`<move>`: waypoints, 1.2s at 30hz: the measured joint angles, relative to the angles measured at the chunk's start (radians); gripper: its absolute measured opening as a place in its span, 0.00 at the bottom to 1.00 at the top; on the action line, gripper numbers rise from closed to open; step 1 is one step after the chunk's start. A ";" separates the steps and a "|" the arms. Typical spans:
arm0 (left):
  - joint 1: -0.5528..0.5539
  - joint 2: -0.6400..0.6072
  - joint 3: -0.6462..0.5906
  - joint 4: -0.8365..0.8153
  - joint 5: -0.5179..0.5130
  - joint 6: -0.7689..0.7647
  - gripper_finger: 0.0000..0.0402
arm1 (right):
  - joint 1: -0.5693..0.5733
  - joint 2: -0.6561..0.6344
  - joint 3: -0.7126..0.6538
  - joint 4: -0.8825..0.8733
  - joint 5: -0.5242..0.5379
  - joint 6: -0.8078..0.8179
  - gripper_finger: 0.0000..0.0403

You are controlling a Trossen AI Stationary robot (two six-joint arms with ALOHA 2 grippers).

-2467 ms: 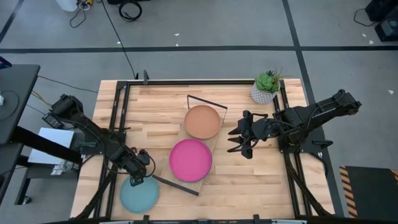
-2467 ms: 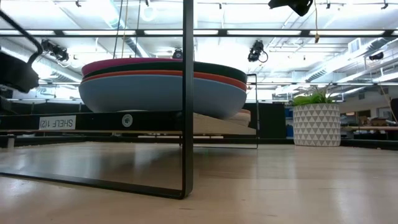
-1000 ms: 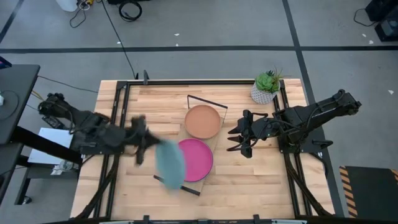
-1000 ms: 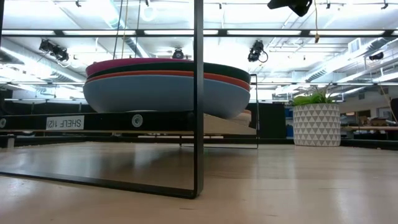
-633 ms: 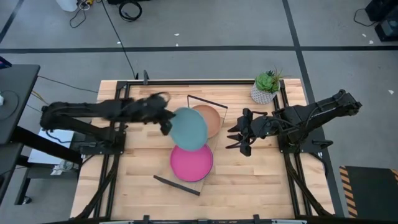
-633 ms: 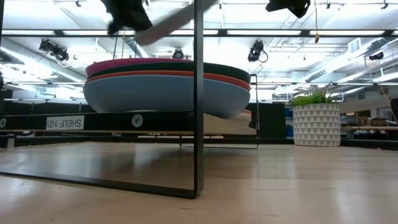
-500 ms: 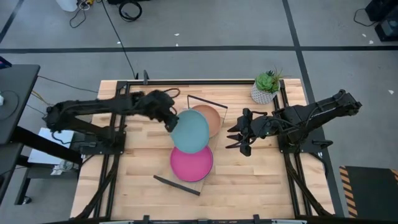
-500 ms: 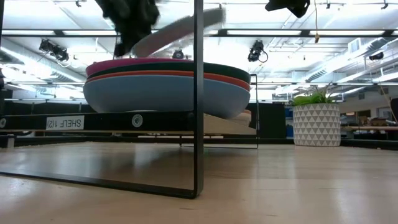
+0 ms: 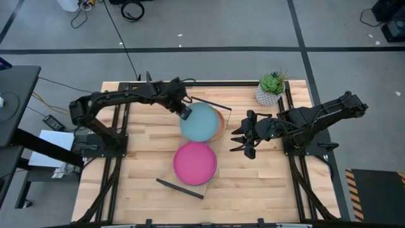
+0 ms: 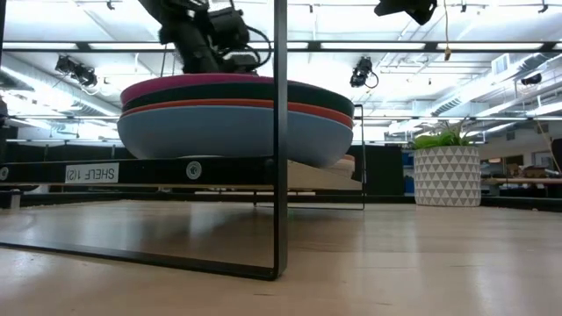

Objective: Place and stack plates onto a shelf
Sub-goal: Stack the light blue plate on top of the brown plate on the shelf, then return to Home Position

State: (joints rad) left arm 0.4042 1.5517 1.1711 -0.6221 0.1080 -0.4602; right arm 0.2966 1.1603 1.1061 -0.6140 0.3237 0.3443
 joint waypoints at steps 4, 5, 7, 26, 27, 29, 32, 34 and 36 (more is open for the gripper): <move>-0.004 0.048 0.057 -0.001 -0.018 0.002 0.06 | 0.000 0.000 0.000 0.000 -0.001 0.000 0.29; -0.005 0.062 0.065 0.000 -0.025 0.001 0.06 | 0.000 0.000 0.000 0.000 -0.001 0.000 0.29; -0.005 0.087 0.074 0.000 -0.059 -0.022 0.06 | 0.000 0.000 0.000 0.000 -0.001 0.000 0.29; -0.035 0.053 0.076 -0.036 -0.055 0.212 0.38 | 0.001 0.000 0.000 -0.009 -0.003 0.004 0.29; -0.045 0.035 0.076 -0.063 -0.061 0.239 0.38 | 0.001 0.000 0.000 -0.010 -0.003 0.008 0.29; -0.079 -0.007 0.069 -0.093 -0.099 0.297 0.38 | 0.008 -0.001 -0.016 0.006 0.000 0.016 0.29; -0.144 -0.094 -0.005 -0.037 -0.151 0.359 0.36 | 0.026 -0.001 -0.077 0.063 0.020 0.013 0.29; -0.176 -0.163 -0.089 0.057 -0.147 0.375 0.36 | 0.034 0.000 -0.130 0.123 0.024 0.011 0.29; -0.185 -0.231 -0.181 0.119 -0.128 0.386 0.35 | 0.041 -0.002 -0.180 0.186 0.021 0.013 0.29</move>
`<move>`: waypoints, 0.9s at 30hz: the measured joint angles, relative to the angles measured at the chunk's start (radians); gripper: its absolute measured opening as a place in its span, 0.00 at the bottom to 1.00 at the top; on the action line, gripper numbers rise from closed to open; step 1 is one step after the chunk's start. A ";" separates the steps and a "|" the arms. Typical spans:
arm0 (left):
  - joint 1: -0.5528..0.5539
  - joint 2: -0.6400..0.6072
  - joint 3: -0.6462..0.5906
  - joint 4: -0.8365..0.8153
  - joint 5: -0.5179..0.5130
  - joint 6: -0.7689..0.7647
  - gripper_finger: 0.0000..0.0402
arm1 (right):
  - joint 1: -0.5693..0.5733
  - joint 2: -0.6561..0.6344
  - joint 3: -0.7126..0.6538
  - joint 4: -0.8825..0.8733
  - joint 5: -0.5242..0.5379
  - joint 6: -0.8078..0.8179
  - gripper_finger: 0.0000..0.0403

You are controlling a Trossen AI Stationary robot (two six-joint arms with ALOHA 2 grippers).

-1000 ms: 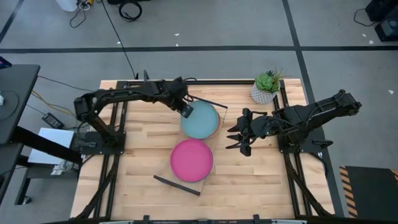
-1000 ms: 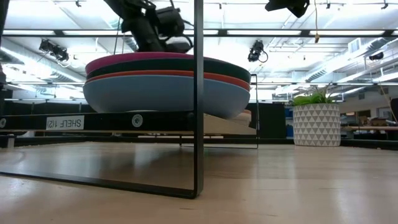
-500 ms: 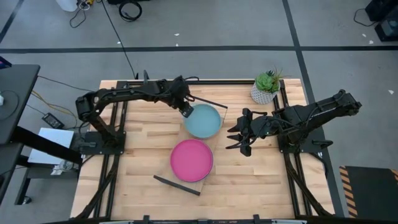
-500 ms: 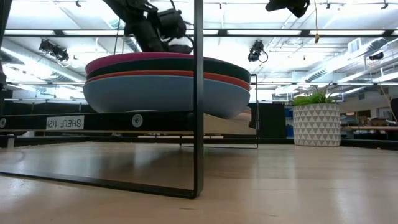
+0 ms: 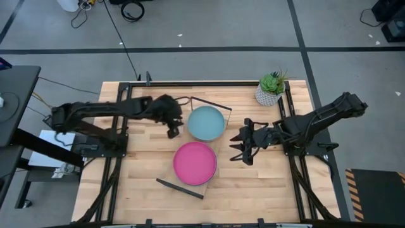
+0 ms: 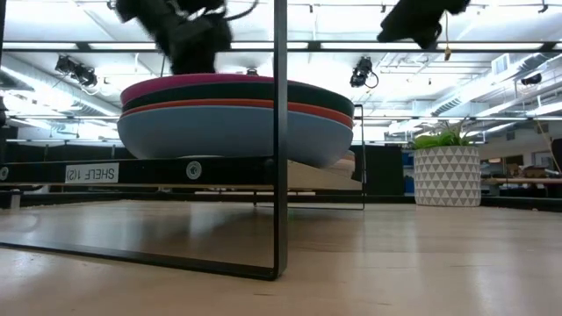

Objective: Place and stack plates onto a shelf
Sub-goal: Return to Home Position

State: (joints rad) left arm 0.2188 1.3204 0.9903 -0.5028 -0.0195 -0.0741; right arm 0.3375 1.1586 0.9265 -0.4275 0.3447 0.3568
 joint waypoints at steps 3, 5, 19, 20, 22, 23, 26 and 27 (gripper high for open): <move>0.004 -0.107 -0.127 0.081 0.001 0.000 0.35 | 0.008 -0.010 -0.066 0.078 0.007 0.009 0.29; 0.002 -0.192 -0.201 0.159 0.009 -0.005 0.35 | 0.009 -0.023 -0.115 0.139 0.012 0.019 0.28; -0.084 -0.718 -0.635 0.489 0.034 -0.020 0.35 | 0.040 -0.212 -0.548 0.592 0.110 0.037 0.18; -0.084 -0.748 -0.656 0.505 0.032 -0.024 0.35 | 0.039 -0.249 -0.574 0.592 0.112 0.041 0.17; -0.084 -0.818 -0.697 0.499 0.022 -0.032 0.35 | 0.038 -0.314 -0.630 0.620 0.123 0.044 0.16; -0.084 -0.850 -0.716 0.496 0.015 -0.036 0.35 | 0.038 -0.354 -0.664 0.633 0.130 0.043 0.15; -0.084 -0.932 -0.748 0.505 -0.002 -0.036 0.35 | 0.038 -0.455 -0.772 0.728 0.135 0.040 0.14; -0.084 -0.954 -0.757 0.504 -0.005 -0.032 0.35 | 0.038 -0.491 -0.810 0.757 0.136 0.037 0.13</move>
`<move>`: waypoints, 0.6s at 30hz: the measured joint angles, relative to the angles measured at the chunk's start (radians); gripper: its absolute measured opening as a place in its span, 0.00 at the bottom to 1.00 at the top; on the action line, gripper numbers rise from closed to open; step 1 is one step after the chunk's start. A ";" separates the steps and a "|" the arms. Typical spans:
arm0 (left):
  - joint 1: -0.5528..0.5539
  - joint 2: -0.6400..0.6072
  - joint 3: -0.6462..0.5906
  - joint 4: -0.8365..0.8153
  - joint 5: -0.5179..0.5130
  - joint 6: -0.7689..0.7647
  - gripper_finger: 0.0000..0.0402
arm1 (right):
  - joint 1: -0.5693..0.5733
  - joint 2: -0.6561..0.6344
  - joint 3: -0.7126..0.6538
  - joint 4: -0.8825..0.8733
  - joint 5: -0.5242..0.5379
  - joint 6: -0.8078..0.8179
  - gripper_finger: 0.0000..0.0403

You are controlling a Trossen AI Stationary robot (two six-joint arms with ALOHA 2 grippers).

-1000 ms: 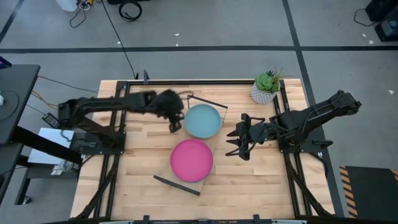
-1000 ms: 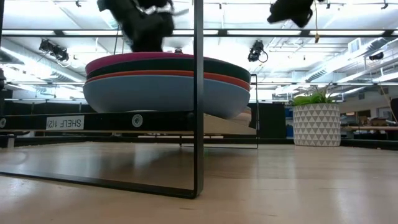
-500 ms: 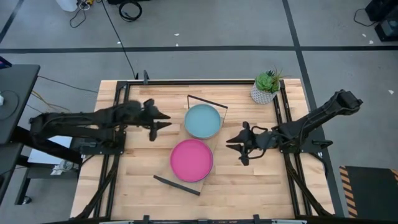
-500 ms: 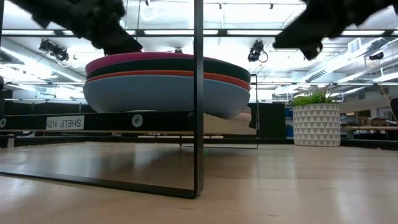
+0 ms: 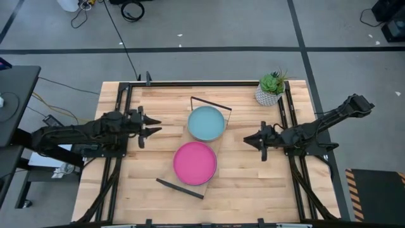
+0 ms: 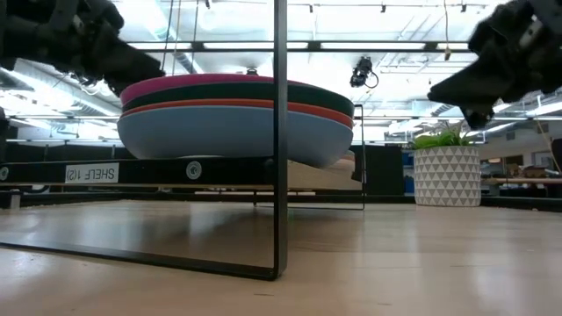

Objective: Place and stack plates onto a shelf
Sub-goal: Return to Home Position

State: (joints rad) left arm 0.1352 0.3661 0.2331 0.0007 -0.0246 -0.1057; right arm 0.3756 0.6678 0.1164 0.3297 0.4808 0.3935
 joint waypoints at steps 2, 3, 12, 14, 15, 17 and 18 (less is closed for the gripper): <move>0.000 -0.047 -0.012 0.009 -0.007 0.010 0.35 | 0.000 -0.058 -0.066 0.071 0.000 0.001 0.13; 0.000 -0.069 -0.018 -0.007 -0.015 0.015 0.35 | 0.000 -0.086 -0.094 0.094 0.000 0.004 0.13; 0.001 -0.221 -0.114 -0.028 -0.042 0.031 0.35 | 0.000 -0.259 -0.110 0.009 -0.019 -0.045 0.13; 0.001 -0.252 -0.146 -0.029 -0.042 0.026 0.35 | 0.000 -0.277 -0.110 0.008 -0.020 -0.072 0.13; 0.001 -0.268 -0.160 -0.029 -0.042 0.025 0.35 | 0.000 -0.281 -0.110 0.007 -0.025 -0.083 0.13; 0.001 -0.297 -0.184 -0.029 -0.042 0.024 0.35 | 0.001 -0.282 -0.110 0.005 -0.031 -0.086 0.13; 0.001 -0.309 -0.195 -0.027 -0.041 0.025 0.35 | 0.001 -0.282 -0.110 0.002 -0.032 -0.082 0.13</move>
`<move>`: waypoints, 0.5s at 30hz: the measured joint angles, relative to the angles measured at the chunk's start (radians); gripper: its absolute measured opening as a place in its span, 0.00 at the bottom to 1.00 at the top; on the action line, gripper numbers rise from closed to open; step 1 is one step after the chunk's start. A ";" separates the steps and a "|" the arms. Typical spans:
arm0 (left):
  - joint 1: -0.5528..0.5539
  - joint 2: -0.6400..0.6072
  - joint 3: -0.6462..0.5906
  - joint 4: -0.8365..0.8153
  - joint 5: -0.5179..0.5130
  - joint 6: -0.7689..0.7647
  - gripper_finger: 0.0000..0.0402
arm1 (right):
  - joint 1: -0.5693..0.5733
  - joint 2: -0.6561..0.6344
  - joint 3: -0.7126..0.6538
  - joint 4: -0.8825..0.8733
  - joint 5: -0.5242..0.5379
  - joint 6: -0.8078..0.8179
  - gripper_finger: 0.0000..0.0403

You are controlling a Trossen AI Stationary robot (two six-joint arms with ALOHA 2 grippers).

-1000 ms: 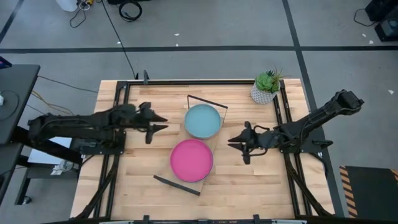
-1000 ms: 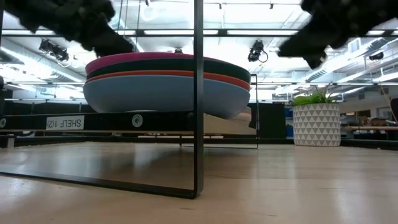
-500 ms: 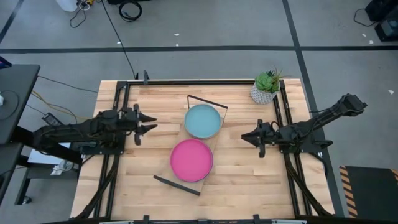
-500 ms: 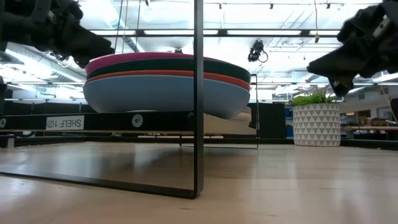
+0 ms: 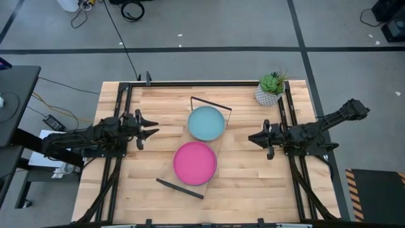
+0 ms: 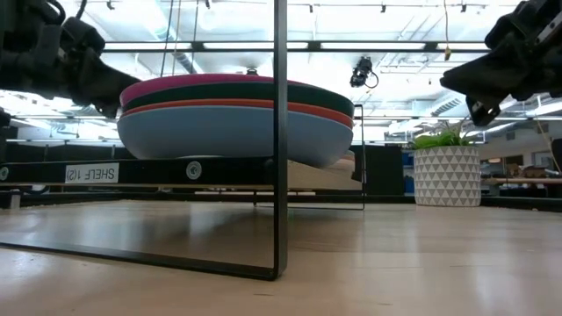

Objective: Place and stack plates onto a shelf
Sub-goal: Return to Home Position

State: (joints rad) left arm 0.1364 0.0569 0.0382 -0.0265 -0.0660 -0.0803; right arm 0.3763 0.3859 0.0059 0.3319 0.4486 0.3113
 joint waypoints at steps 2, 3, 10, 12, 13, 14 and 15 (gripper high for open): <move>0.000 -0.020 -0.011 0.018 0.006 0.007 0.35 | 0.000 0.000 0.000 -0.014 -0.017 0.001 0.13; 0.000 -0.023 -0.011 0.022 0.017 0.011 0.35 | 0.000 0.000 0.000 -0.028 -0.029 0.000 0.13; 0.000 -0.026 -0.017 0.070 -0.007 0.044 0.35 | 0.000 0.004 0.000 -0.029 -0.058 0.000 0.13; 0.000 -0.027 -0.016 0.091 -0.009 0.036 0.35 | 0.000 0.004 0.000 -0.027 -0.058 0.000 0.13; -0.001 -0.026 -0.016 0.088 -0.009 0.026 0.35 | 0.000 0.004 0.000 -0.027 -0.058 0.000 0.13; -0.001 -0.026 -0.016 0.084 -0.009 0.008 0.35 | 0.000 0.004 0.000 -0.027 -0.058 0.000 0.13; 0.000 -0.026 -0.016 0.085 -0.009 -0.010 0.35 | 0.000 0.004 0.000 -0.027 -0.058 0.000 0.13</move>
State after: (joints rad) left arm 0.1360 0.0307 0.0219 0.0583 -0.0745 -0.0900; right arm 0.3763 0.3901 0.0059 0.3054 0.3908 0.3111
